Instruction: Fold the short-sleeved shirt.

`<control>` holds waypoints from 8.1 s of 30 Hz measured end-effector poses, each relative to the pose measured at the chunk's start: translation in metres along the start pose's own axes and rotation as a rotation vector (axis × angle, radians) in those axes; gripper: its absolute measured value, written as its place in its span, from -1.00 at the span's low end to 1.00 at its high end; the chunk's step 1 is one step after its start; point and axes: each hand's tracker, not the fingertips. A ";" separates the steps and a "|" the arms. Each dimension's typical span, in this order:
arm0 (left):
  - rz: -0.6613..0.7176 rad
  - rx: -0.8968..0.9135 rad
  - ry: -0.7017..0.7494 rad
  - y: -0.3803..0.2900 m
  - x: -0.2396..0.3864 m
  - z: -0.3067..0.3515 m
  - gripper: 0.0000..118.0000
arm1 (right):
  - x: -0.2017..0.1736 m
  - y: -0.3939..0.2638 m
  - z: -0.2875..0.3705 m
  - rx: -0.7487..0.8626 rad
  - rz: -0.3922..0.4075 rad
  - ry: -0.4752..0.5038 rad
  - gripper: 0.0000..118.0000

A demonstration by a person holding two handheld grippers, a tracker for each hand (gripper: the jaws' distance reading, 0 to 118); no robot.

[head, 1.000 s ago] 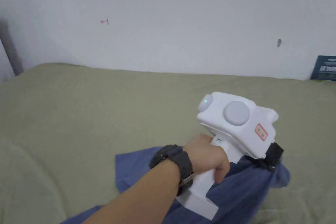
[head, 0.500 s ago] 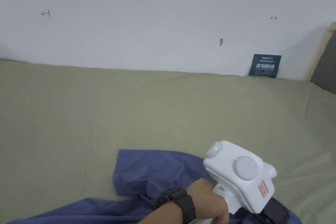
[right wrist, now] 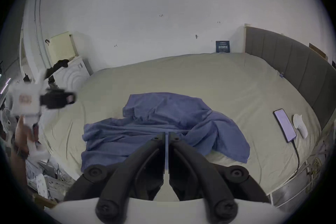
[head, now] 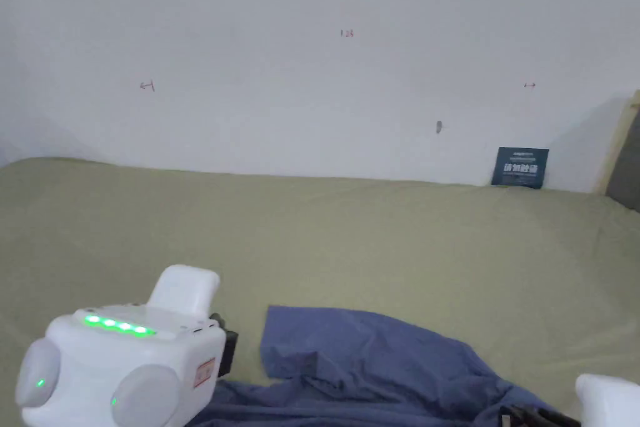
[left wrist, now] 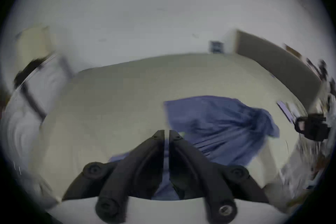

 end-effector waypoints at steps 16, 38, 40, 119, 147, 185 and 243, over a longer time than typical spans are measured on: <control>0.310 -0.274 -0.124 -0.064 -0.106 -0.018 -1.00 | -0.018 -0.019 -0.017 -0.072 0.009 0.047 -0.89; -0.027 -0.553 -0.251 -0.044 -0.134 -0.200 -0.34 | 0.049 -0.006 -0.061 -0.132 -0.122 -0.057 -0.88; 0.057 -0.546 -0.336 -0.045 -0.133 -0.192 -0.95 | 0.073 -0.003 -0.071 -0.125 -0.167 -0.106 -0.83; 0.247 0.129 -0.267 0.207 -0.178 -0.151 -0.95 | 0.071 0.274 -0.217 0.263 -0.053 -0.068 -0.82; 0.260 -0.294 -0.411 -0.072 -0.180 -0.105 -0.95 | 0.132 0.037 -0.140 -0.076 -0.070 -0.059 -0.82; 0.097 0.013 -0.051 -0.069 0.008 0.024 0.19 | -0.030 -0.028 -0.027 -0.043 -0.044 -0.143 0.52; 0.168 -0.455 -0.179 -0.157 -0.104 -0.051 -0.90 | 0.013 0.166 -0.379 -0.458 0.734 0.148 0.67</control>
